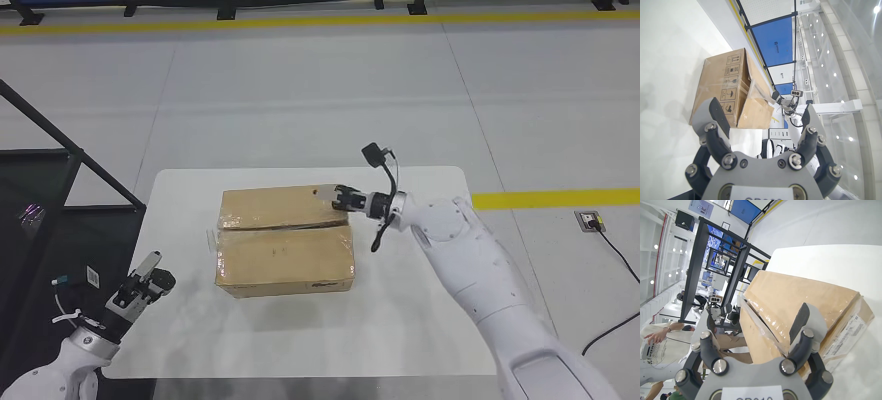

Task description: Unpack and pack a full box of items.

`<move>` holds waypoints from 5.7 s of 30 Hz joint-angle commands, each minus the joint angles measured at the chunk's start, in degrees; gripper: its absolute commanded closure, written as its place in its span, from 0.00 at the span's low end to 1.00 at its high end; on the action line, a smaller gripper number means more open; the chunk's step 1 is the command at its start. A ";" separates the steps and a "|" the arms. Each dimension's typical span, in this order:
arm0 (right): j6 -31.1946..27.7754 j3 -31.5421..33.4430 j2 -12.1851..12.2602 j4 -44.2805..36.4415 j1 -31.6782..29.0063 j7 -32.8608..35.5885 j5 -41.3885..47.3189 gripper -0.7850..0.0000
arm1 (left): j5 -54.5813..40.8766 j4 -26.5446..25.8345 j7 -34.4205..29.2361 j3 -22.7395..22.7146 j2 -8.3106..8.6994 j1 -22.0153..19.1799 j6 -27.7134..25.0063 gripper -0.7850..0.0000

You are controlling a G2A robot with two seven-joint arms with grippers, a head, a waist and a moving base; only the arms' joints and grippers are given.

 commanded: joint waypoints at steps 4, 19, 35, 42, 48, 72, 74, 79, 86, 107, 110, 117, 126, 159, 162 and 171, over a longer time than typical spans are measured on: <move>0.40 1.52 1.01 -3.17 -1.51 2.33 0.05 0.00 | -0.03 -0.20 -0.05 0.32 0.17 -0.05 -0.09 0.00; 0.67 7.01 4.54 -22.98 -12.18 5.45 -1.68 0.00 | -1.06 0.23 2.01 1.03 0.53 -0.33 0.37 0.00; 5.06 11.66 7.78 -48.85 -29.97 3.79 -8.75 0.00 | -1.67 10.74 -9.33 5.18 2.27 -15.35 5.57 0.00; 3.60 14.07 8.79 -53.94 -35.10 2.38 -8.41 0.00 | 4.36 13.07 -6.12 10.49 2.34 -18.12 4.40 0.05; 2.66 14.69 9.32 -53.97 -36.25 2.34 -7.09 0.00 | 7.96 12.76 -1.75 14.00 2.15 -18.36 2.42 0.12; 4.88 10.19 9.91 -51.00 -32.52 1.74 -6.03 0.00 | 11.66 12.63 1.88 17.19 2.56 -18.37 1.82 0.98; 4.98 9.79 9.94 -50.86 -32.22 1.76 -5.99 0.00 | 11.41 12.49 1.98 16.99 2.62 -18.18 1.72 0.98; 5.07 9.06 10.01 -50.26 -31.44 1.46 -5.92 0.00 | 10.53 11.65 2.31 16.08 2.81 -17.72 1.08 1.00; 9.22 6.21 9.50 -49.62 -29.60 -1.62 -5.99 0.00 | 11.57 11.50 2.55 16.38 3.03 -17.91 1.54 1.00; 21.13 -9.98 3.17 -36.30 -13.42 -12.99 0.72 0.00 | 15.96 11.91 5.93 19.07 3.20 -18.55 0.10 1.00; 23.15 -10.95 2.18 -33.48 -11.65 -15.33 1.83 0.00 | 16.41 12.04 5.53 19.22 3.29 -18.73 -0.10 1.00; 28.22 -13.02 0.41 -28.39 -7.66 -14.86 2.52 0.00 | 17.45 12.18 5.49 19.73 3.42 -18.98 -0.74 1.00; 36.02 -14.32 -1.39 -22.24 -3.87 -13.28 2.98 0.00 | 17.84 12.23 5.14 19.89 3.61 -19.03 -1.49 1.00; 37.24 -12.04 -4.02 -12.61 -1.72 -11.17 3.88 0.00 | 9.40 9.25 7.45 14.79 4.15 -14.99 -1.67 0.00; 37.22 -10.85 -3.68 -12.96 -2.09 -10.88 3.40 0.00 | 8.43 6.97 7.35 14.48 4.16 -13.50 -2.20 0.00; 39.70 -6.61 -1.76 -17.76 -5.13 -8.72 0.18 0.00 | 7.71 1.96 7.11 16.09 4.05 -12.02 -1.79 0.00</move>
